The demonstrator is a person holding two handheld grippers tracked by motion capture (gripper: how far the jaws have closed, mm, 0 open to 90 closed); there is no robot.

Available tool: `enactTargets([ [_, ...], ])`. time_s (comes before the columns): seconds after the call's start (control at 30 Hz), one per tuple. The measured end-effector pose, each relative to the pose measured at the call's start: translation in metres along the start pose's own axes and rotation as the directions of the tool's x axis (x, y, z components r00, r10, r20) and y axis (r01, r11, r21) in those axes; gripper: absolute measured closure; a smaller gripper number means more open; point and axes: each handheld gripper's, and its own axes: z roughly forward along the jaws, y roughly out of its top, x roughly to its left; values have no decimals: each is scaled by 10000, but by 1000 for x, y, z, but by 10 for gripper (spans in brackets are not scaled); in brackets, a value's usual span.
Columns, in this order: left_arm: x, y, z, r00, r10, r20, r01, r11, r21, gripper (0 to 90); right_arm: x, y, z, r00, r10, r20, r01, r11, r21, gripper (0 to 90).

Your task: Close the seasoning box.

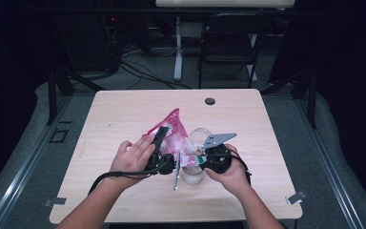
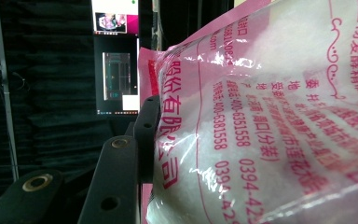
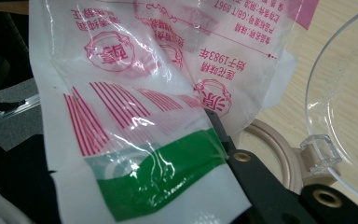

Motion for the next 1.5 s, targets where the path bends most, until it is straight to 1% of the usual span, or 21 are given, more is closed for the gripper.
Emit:
enactTargets([
  [0.07, 0, 0, 0, 10000, 16, -3, -16, 10000, -3, 620, 0, 0, 0, 10000, -4, -4, 4, 10000, 6, 900],
  [0.17, 1, 1, 0, 9999, -12, 117, 10, 9999, 128, 620, 0, 0, 0, 10000, -15, -13, 16, 10000, 29, 900],
  [0.23, 1, 1, 0, 10000, 25, 62, -25, 9999, 103, 620, 0, 0, 0, 10000, 16, 7, -16, 10000, 3, 900],
  [0.37, 2, 1, 0, 10000, -14, 68, 14, 10000, 62, 620, 0, 0, 0, 10000, 22, -18, -22, 10000, 15, 900],
  [0.43, 2, 1, 1, 10000, -64, 26, 64, 10000, -36, 620, 0, 0, 0, 10000, 24, -22, -24, 10000, 20, 900],
  [0.5, 2, 1, 0, 10000, -54, 68, 54, 10000, 48, 620, 0, 0, 0, 10000, 12, -31, -11, 10000, 27, 900],
  [0.53, 3, 1, 1, 10000, -20, -43, 20, 10000, -48, 620, 0, 0, 0, 10000, 11, -29, -11, 10000, 27, 900],
  [0.57, 3, 2, 0, 10000, 11, 36, -11, 10000, 63, 620, 0, 0, 0, 10000, -3, -31, 4, 10000, 32, 900],
  [0.67, 4, 2, 0, 10000, 1, 62, -2, 10000, 74, 620, 0, 0, 0, 10000, -12, -19, 12, 10000, 40, 900],
  [0.8, 4, 2, 0, 10000, -5, 48, 5, 10000, 54, 620, 0, 0, 0, 10000, -4, 2, 4, 10000, 21, 900],
  [0.83, 3, 2, 0, 10000, -60, 73, 60, 10000, 57, 620, 0, 0, 0, 10000, 1, -6, -1, 10000, 25, 900],
  [0.87, 4, 3, 0, 10000, 32, 35, -32, 10000, 44, 620, 0, 0, 0, 10000, -13, -11, 13, 10000, 42, 900],
  [1.03, 4, 4, 1, 9999, 57, 86, -58, 10000, 25, 620, 0, -1, 0, 10000, 5, 26, -6, 10000, 64, 900],
  [1.07, 3, 3, 2, 10000, 45, 38, -45, 10000, -71, 620, 0, -1, 0, 10000, 27, 29, -27, 10000, 55, 900],
  [1.2, 4, 4, 2, 10000, 36, 26, -36, 10000, -93, 620, 0, -2, -1, 10000, 30, 68, -30, 10000, 46, 900],
  [1.27, 5, 5, 2, 10000, 62, 7, -62, 10000, -78, 620, 0, -2, -1, 10000, 20, 61, -21, 10000, 92, 900],
  [1.3, 6, 5, 2, 9999, 13, 105, -13, 10000, 28, 620, 0, -2, 0, 10000, 24, 78, -25, 9999, 99, 900],
  [1.37, 7, 6, 2, 10000, -10, 45, 10, 10000, -13, 620, 1, -2, 0, 9999, -20, 131, 17, 9998, 217, 900],
  [1.4, 7, 6, 2, 10000, 64, 23, -64, 10000, -18, 620, 1, -2, 0, 9999, -37, 158, 34, 9997, 224, 900],
  [1.5, 7, 7, 2, 9999, 93, 67, -93, 10000, -36, 620, 1, -3, 0, 9998, -44, 182, 39, 9996, 277, 900],
])
